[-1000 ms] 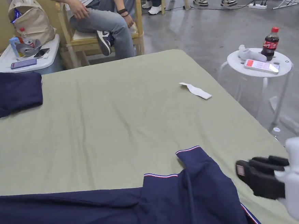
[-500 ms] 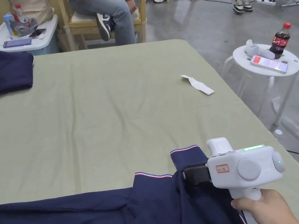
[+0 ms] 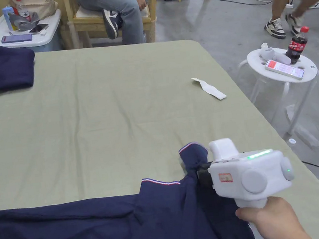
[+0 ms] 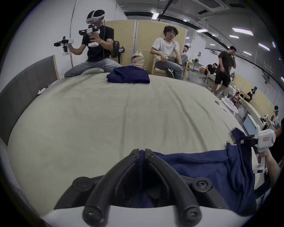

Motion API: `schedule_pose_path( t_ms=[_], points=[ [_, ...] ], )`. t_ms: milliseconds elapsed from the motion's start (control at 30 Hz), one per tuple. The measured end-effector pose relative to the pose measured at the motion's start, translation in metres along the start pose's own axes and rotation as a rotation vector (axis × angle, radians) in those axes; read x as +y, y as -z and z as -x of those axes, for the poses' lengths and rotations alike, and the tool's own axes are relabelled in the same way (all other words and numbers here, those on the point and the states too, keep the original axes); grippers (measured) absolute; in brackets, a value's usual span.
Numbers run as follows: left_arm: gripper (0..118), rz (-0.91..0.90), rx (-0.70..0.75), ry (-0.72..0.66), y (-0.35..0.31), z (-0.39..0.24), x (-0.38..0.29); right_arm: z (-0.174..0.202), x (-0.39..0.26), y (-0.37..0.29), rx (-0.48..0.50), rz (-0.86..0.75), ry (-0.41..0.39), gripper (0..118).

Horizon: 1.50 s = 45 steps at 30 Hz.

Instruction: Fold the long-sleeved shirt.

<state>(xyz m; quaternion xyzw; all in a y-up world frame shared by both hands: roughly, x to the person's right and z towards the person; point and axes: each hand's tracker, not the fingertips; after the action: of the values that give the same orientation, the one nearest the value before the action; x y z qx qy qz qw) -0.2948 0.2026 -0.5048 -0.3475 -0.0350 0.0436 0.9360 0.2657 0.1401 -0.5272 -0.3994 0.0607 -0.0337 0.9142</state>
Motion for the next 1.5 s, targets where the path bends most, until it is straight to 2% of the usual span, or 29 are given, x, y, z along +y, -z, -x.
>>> schedule_pose_path(
  t_ms=[67,200,400,600,733,800,833,867,900,933,967,1000,1067,1133,1167,1200,1233,1300,1333,1367,1400,1433,1467,1500],
  points=[
    [1,-0.03,-0.008,-0.02,-0.013,0.007,0.009,-0.005,0.007,-0.024,0.018,-0.102,0.034,8],
    [1,-0.105,-0.031,-0.022,-0.048,0.013,0.022,0.012,0.006,-0.082,0.007,-0.225,-0.076,8],
    [1,-0.203,-0.044,0.053,-0.144,0.007,-0.012,0.021,-0.039,-0.178,0.035,-0.368,-0.08,8],
    [1,-0.178,-0.034,0.031,-0.214,0.019,-0.094,0.023,-0.122,-0.26,0.033,-0.368,-0.065,8],
    [1,-0.048,0.011,-0.008,-0.219,0.012,-0.164,0.034,-0.189,-0.291,-0.008,-0.239,-0.055,8],
    [1,0.081,0.051,-0.009,-0.205,0.01,-0.193,0.037,-0.218,-0.289,-0.004,-0.144,-0.071,10],
    [2,0.097,0.051,-0.026,-0.2,0.008,-0.207,0.038,-0.231,-0.283,-0.029,-0.081,-0.075,17],
    [5,0.096,0.051,-0.036,-0.199,0.008,-0.216,0.038,-0.238,-0.275,-0.074,-0.017,-0.064,33],
    [21,0.086,0.024,-0.044,-0.198,0.006,-0.222,0.036,-0.244,-0.271,-0.095,0.02,-0.034,58],
    [45,0.092,0.029,-0.038,-0.186,0.024,-0.233,0.035,-0.248,-0.271,-0.117,0.052,-0.021,70],
    [69,0.091,0.033,-0.039,-0.187,0.025,-0.232,0.034,-0.248,-0.275,-0.133,0.028,0.003,74],
    [84,0.073,0.024,-0.07,-0.192,0.028,-0.229,0.033,-0.244,-0.289,-0.125,-0.025,0.04,78],
    [84,0.005,-0.055,-0.167,-0.212,0.028,-0.218,0.031,-0.231,-0.323,-0.11,-0.175,0.116,93],
    [84,-0.052,-0.093,-0.231,-0.231,0.036,-0.204,0.036,-0.206,-0.361,-0.1,-0.35,0.161,97],
    [84,-0.096,-0.096,-0.236,-0.242,0.04,-0.197,0.041,-0.197,-0.379,-0.076,-0.469,0.158,98],
    [84,-0.14,-0.104,-0.235,-0.268,0.017,-0.178,0.047,-0.189,-0.395,-0.032,-0.588,0.151,98],
    [84,-0.188,-0.118,-0.238,-0.281,0.017,-0.17,0.054,-0.18,-0.408,0.043,-0.706,0.129,99],
    [83,-0.242,-0.144,-0.249,-0.3,0.019,-0.156,0.065,-0.168,-0.411,0.203,-0.876,0.023,105],
    [80,-0.256,-0.138,-0.248,-0.308,0.026,-0.15,0.078,-0.162,-0.409,0.152,-0.863,-0.02,105],
    [75,-0.266,-0.122,-0.231,-0.315,0.026,-0.146,0.095,-0.151,-0.404,0.06,-0.784,-0.054,105],
    [60,-0.285,-0.088,-0.202,-0.32,0.024,-0.145,0.107,-0.144,-0.394,-0.015,-0.684,-0.098,101],
    [39,-0.288,-0.038,-0.181,-0.324,0.023,-0.145,0.118,-0.141,-0.38,-0.032,-0.613,-0.155,87],
    [14,-0.281,0.016,-0.158,-0.331,0.001,-0.137,0.128,-0.142,-0.364,-0.013,-0.572,-0.211,52],
    [1,-0.246,0.098,-0.139,-0.33,-0.004,-0.137,0.143,-0.14,-0.348,0.009,-0.528,-0.232,1]
  ],
)
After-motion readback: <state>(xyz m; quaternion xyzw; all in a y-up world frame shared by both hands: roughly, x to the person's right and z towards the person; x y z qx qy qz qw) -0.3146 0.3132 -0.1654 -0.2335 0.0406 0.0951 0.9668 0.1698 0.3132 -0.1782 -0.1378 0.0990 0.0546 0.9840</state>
